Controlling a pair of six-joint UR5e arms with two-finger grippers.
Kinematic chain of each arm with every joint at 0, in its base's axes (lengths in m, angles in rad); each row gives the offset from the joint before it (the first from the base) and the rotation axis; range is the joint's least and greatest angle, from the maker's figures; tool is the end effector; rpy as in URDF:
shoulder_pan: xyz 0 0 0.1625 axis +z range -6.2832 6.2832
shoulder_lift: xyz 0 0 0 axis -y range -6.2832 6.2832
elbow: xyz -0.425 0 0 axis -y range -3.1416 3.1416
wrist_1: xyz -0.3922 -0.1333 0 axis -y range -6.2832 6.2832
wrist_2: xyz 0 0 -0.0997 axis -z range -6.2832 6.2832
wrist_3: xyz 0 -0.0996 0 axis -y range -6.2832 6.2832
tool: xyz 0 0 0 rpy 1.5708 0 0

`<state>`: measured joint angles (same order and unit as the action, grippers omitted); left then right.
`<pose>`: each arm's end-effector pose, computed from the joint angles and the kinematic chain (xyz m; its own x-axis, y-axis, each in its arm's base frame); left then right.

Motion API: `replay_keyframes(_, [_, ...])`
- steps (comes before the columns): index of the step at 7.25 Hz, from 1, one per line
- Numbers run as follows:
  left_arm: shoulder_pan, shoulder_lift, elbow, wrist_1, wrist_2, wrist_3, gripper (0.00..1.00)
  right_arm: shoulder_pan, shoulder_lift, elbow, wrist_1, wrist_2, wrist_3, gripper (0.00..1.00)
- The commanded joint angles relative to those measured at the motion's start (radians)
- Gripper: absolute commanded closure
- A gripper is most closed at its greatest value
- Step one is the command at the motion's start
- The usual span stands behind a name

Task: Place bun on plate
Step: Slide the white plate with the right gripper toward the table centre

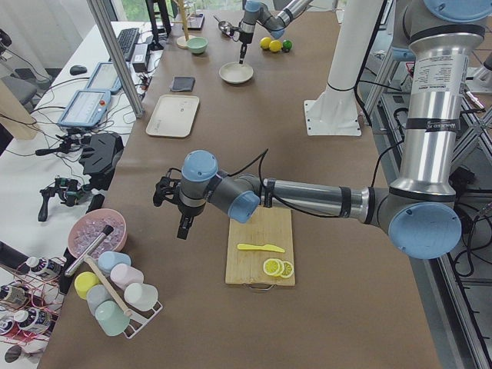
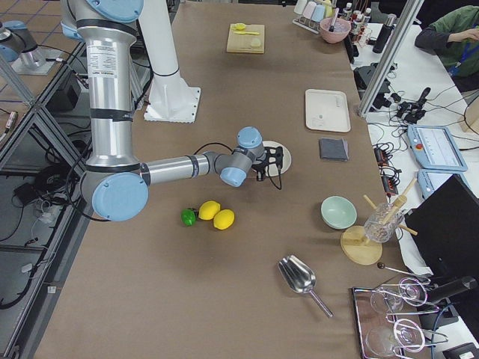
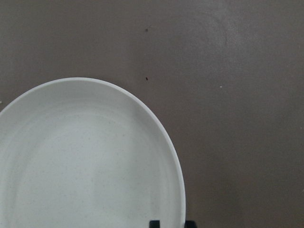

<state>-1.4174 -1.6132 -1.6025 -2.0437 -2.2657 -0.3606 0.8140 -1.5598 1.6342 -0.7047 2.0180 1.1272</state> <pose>0.0129 -0.5384 0.5716 0.7087 0.1200 -0.6952 0.1278 0.9473 0.2937 -0.2963 -0.4452 0.5307 0.5439 0.0123 0.8391 -0.2018 0.9725 0.1165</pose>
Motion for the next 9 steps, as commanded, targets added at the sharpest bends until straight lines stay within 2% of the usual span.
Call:
replay_keyframes(1, [0.000, -0.002, -0.002, -0.006, 0.000, -0.030, 0.02, -0.001, 0.015, -0.001, -0.003, 0.001, 0.040, 1.00])
replay_keyframes(2, [0.000, -0.001, -0.004, -0.009, 0.000, -0.034, 0.02, 0.001, 0.018, 0.004, -0.003, 0.002, 0.040, 1.00])
replay_keyframes(4, [0.000, -0.001, -0.001, -0.010, 0.000, -0.031, 0.02, 0.034, 0.059, 0.018, -0.003, 0.075, 0.086, 1.00])
replay_keyframes(5, [0.000, -0.001, -0.001, -0.010, 0.000, -0.031, 0.02, 0.036, 0.081, 0.032, -0.007, 0.080, 0.124, 1.00])
replay_keyframes(6, [0.000, -0.001, -0.001, -0.009, 0.000, -0.031, 0.02, 0.031, 0.151, 0.041, -0.077, 0.079, 0.161, 1.00])
replay_keyframes(7, [0.000, -0.001, 0.001, -0.010, 0.000, -0.034, 0.02, -0.005, 0.256, 0.039, -0.176, 0.064, 0.196, 1.00])
replay_keyframes(9, [0.000, -0.002, 0.001, -0.009, 0.000, -0.034, 0.02, -0.141, 0.436, 0.038, -0.351, -0.087, 0.252, 1.00])
